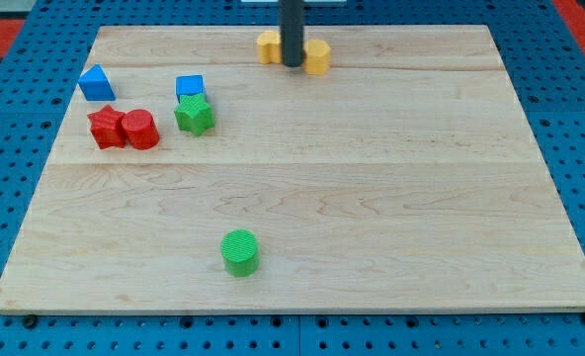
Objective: Separate the blue cube and green star
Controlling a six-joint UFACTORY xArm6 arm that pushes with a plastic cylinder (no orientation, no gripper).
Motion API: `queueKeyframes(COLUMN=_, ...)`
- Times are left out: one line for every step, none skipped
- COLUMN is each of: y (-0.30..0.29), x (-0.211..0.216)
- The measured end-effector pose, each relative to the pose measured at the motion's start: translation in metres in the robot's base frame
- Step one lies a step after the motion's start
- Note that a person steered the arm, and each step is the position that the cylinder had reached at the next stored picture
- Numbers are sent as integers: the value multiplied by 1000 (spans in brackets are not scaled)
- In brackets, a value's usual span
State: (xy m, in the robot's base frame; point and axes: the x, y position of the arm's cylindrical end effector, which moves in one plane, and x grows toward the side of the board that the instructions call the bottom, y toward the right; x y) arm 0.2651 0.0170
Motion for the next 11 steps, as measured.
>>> queueKeyframes(y=55, x=-9)
queueKeyframes(y=106, x=-29)
queueKeyframes(y=111, x=-27)
queueKeyframes(y=88, x=2)
queueKeyframes(y=-9, x=41)
queueKeyframes(y=-122, x=63)
queueKeyframes(y=-158, x=99)
queueKeyframes(y=-182, x=117)
queueKeyframes(y=-190, x=117)
queueKeyframes(y=-190, x=102)
queueKeyframes(y=-193, x=104)
